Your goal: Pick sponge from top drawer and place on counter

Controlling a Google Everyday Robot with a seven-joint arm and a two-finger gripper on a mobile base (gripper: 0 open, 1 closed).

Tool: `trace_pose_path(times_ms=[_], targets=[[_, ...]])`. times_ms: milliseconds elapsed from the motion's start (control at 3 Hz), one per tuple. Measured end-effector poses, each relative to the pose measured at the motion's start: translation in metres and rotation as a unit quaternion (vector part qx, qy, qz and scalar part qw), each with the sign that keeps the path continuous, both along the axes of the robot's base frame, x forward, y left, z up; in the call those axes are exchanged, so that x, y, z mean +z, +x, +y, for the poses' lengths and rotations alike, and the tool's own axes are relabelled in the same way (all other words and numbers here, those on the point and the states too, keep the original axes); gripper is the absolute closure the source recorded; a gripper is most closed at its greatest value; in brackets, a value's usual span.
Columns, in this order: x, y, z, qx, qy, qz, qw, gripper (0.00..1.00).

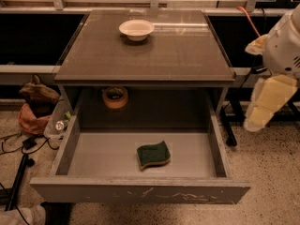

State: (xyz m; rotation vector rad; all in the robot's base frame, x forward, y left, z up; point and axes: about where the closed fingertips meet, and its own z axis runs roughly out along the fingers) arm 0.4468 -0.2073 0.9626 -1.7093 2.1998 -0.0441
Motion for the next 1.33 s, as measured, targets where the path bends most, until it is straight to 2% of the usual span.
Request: trace_pose_path(times_ms=[333, 667, 1000, 1333], targets=[[-0.056, 0.027, 0.033, 0.019, 0.060, 0.008, 0.9980, 0.00], [-0.118, 0.090, 0.086, 0.048, 0.120, -0.001, 0.9916, 0.00], [-0.118, 0.090, 0.086, 0.048, 0.120, -0.001, 0.9916, 0.00], [-0.133, 0.088, 0.096, 0.058, 0.136, 0.005, 0.9891, 0.00]])
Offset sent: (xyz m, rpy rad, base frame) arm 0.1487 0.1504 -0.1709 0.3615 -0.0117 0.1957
